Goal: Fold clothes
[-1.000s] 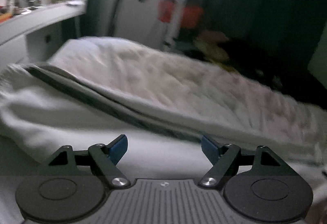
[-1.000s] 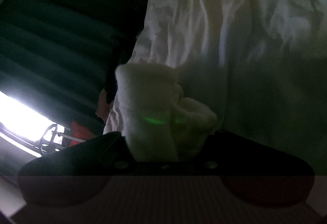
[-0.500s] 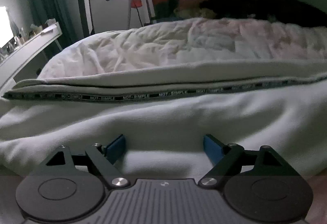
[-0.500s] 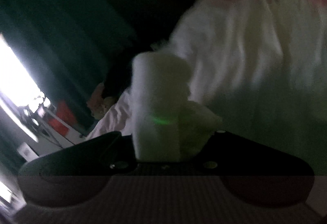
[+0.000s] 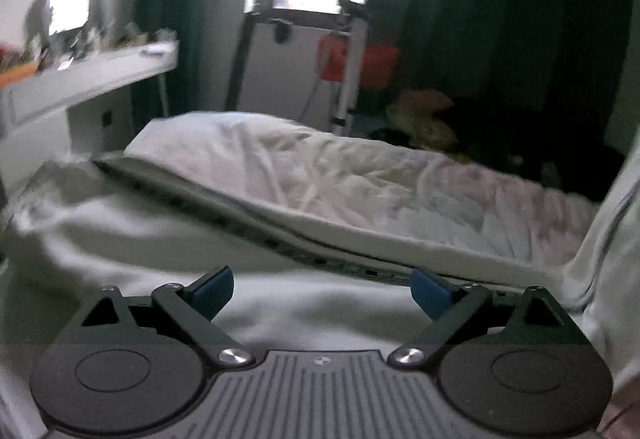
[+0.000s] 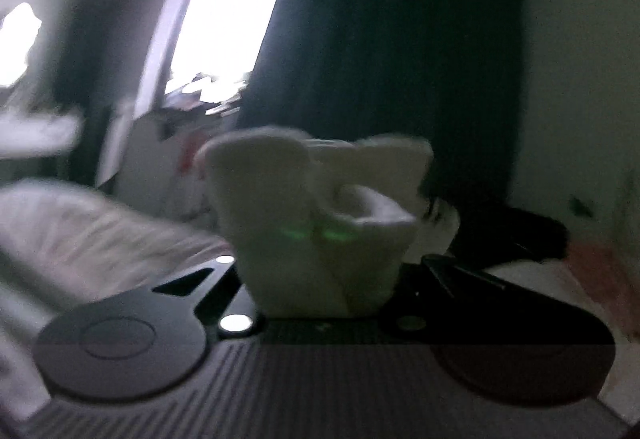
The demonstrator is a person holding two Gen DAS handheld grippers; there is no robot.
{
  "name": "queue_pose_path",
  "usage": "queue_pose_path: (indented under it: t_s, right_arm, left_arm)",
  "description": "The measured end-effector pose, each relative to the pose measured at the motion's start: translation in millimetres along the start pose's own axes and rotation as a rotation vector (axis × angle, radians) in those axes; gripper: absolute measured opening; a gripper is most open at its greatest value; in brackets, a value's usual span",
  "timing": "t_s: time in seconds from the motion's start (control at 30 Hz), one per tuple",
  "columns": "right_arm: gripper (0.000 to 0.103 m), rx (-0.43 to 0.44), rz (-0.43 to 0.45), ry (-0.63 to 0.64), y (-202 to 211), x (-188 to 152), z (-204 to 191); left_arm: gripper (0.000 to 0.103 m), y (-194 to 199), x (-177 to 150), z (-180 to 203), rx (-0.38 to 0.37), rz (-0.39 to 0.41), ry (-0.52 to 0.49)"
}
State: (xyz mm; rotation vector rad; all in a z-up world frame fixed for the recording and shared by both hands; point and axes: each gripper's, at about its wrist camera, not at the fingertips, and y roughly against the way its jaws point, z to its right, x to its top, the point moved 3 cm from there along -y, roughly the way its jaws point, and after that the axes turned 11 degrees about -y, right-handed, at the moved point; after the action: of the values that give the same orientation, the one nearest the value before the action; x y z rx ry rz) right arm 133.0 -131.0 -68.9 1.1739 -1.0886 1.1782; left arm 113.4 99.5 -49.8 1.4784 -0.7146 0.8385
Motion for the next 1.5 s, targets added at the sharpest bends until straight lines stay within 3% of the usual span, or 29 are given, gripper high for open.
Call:
queue_pose_path:
  t_s: [0.17,0.3,0.4,0.63,0.73,0.87,0.97,1.03,1.07,1.1,1.17,1.23,1.33,1.43,1.5]
  right_arm:
    - [0.011,0.195,-0.188,0.242,-5.1,-70.8,-83.3]
    - [0.011,0.206,-0.251,0.323,-8.1,-99.8,-95.9]
    - [0.011,0.192,-0.234,0.31,-11.1,-93.1,-92.2]
    - [0.011,0.085,-0.112,0.098,-15.5,-45.2,-99.4]
    - [0.012,0.081,-0.165,0.101,-34.0,-53.5,-115.0]
    - [0.015,0.165,-0.251,0.064,-26.7,-53.1,-106.6]
    - [0.027,0.235,-0.315,0.031,-18.1,-51.2,-97.8]
    - [0.055,0.282,-0.357,0.008,-12.2,-49.9,-91.9]
    - [0.064,0.305,-0.379,-0.003,-9.3,-49.2,-88.9]
    - [0.076,0.339,-0.404,-0.026,-3.3,-45.3,-82.7]
    - [0.079,0.413,-0.462,-0.077,9.3,-34.9,-69.3]
    - [0.079,0.429,-0.508,-0.144,18.3,-27.1,-55.1]
    - [0.079,0.385,-0.563,-0.354,33.4,-18.7,-18.6]
    - [0.079,0.283,-0.641,-0.61,32.4,-25.1,27.3]
    - [0.081,0.262,-0.667,-0.75,28.0,-36.9,44.4]
  left_arm:
    - [0.096,-12.8,-8.2,-26.1,-0.042,-0.073,0.163]
    - [0.096,-23.9,-6.5,-28.2,-0.063,-0.074,0.183]
    - [0.096,-31.4,-9.2,-22.6,-0.09,-0.076,0.183]
    - [0.096,-35.5,-2.6,-26.0,-0.166,-0.008,0.244]
    - [0.097,-36.4,-0.7,-29.4,-0.158,0.026,0.242]
    - [0.097,-45.3,-2.5,-30.3,-0.168,0.009,0.254]
    - [0.097,-52.0,-3.9,-31.0,-0.176,-0.003,0.262]
    - [0.097,-55.1,-4.7,-31.6,-0.178,-0.009,0.266]
    - [0.097,-54.4,-4.7,-32.1,-0.176,-0.008,0.264]
    - [0.097,-53.0,-4.8,-32.5,-0.177,-0.005,0.263]
    - [0.097,-48.7,-5.4,-32.5,-0.189,0.002,0.263]
    - [0.097,-42.4,-6.0,-29.1,-0.212,0.009,0.254]
    - [0.097,-31.1,-6.7,-17.0,-0.268,0.026,0.212]
    - [0.096,-22.0,-9.0,4.0,-0.349,0.04,0.137]
    - [0.095,-18.0,-11.2,21.9,-0.395,0.054,0.071]
